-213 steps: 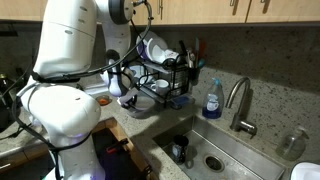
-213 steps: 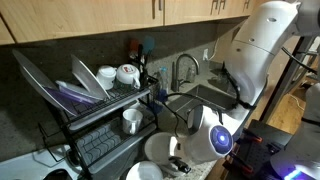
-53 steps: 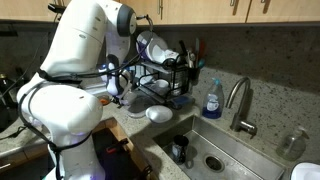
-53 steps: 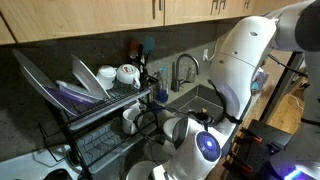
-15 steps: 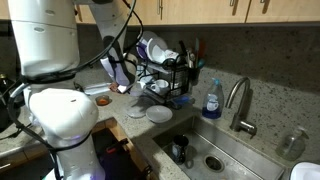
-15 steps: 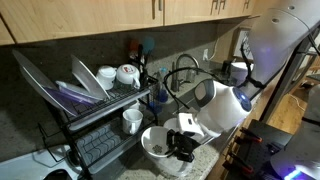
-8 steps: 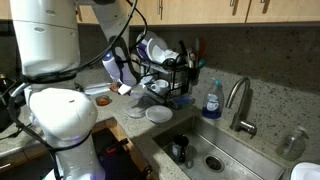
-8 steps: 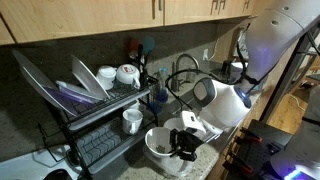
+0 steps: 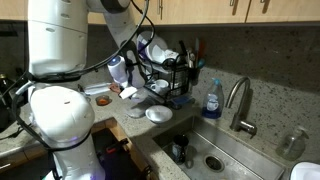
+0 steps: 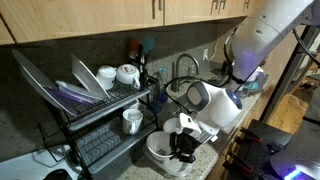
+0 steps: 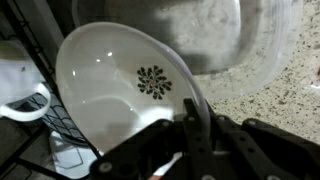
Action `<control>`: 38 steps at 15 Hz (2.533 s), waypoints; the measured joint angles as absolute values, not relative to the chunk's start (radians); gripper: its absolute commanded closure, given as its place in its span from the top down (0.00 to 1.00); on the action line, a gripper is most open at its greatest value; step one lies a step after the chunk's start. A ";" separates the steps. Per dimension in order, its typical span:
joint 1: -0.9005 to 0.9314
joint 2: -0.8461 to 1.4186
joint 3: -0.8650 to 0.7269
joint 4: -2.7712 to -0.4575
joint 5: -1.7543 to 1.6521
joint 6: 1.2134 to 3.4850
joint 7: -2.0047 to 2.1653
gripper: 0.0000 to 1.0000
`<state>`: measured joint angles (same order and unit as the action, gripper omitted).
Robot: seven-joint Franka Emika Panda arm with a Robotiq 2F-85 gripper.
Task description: Move one white bowl to the right then put the remaining bowl in the clear bowl,take it out and put the bowl on the right inside the clear bowl
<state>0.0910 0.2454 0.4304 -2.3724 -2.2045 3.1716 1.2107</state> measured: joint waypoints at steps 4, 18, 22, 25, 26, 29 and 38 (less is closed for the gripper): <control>-0.017 0.339 0.532 -2.337 -2.326 3.166 1.315 0.03; -0.213 0.472 0.710 -2.392 -2.421 2.997 1.283 0.03; -0.144 0.456 0.666 -2.409 -2.270 2.963 1.098 0.04; -0.079 0.438 0.624 -2.417 -2.154 2.938 0.980 0.34; -0.061 0.433 0.613 -2.420 -2.119 2.928 0.950 0.39; -0.026 0.423 0.600 -2.434 -2.030 2.902 0.879 0.61; -0.005 0.270 0.638 -2.508 -1.906 2.885 0.825 0.93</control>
<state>-0.0054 0.2700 0.6381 -2.5077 -1.9061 2.8848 0.8250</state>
